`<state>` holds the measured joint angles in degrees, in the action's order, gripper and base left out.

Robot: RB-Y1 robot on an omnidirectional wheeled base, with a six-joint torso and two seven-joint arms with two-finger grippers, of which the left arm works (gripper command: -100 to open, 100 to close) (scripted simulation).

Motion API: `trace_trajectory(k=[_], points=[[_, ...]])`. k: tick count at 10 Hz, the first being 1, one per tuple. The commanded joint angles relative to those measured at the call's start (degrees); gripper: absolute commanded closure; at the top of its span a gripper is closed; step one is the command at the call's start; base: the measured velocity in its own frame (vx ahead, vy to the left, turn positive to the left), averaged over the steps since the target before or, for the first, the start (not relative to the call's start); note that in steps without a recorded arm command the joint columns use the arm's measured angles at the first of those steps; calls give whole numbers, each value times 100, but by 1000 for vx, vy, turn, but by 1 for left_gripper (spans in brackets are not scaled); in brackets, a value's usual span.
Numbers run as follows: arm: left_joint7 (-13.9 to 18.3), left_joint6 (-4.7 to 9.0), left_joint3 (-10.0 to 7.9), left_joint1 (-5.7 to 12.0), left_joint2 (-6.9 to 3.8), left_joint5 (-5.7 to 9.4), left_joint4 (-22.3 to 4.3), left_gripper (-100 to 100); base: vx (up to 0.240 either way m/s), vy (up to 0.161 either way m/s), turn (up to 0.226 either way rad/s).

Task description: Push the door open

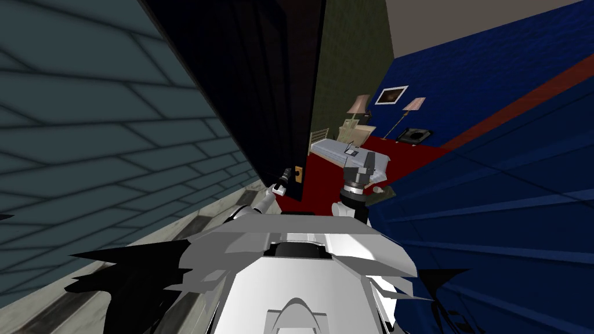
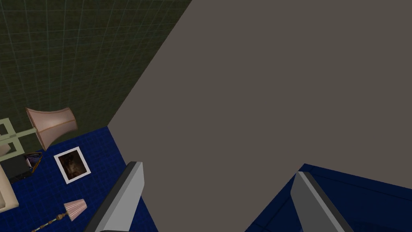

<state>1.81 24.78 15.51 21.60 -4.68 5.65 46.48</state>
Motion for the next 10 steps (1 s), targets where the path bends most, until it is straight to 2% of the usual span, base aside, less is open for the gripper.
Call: trace_trajectory(k=[1,5,9,10], points=[[28,-31,37,4,5,11,28,-100,-16,11,59],[83,-89,108,11,59,31,81,-100,-221,25,-10],[165,-178,214,21,249,62,162,-100,-262,16,3],[172,-150,207,29,197,61,134,-100,-99,-7,0]])
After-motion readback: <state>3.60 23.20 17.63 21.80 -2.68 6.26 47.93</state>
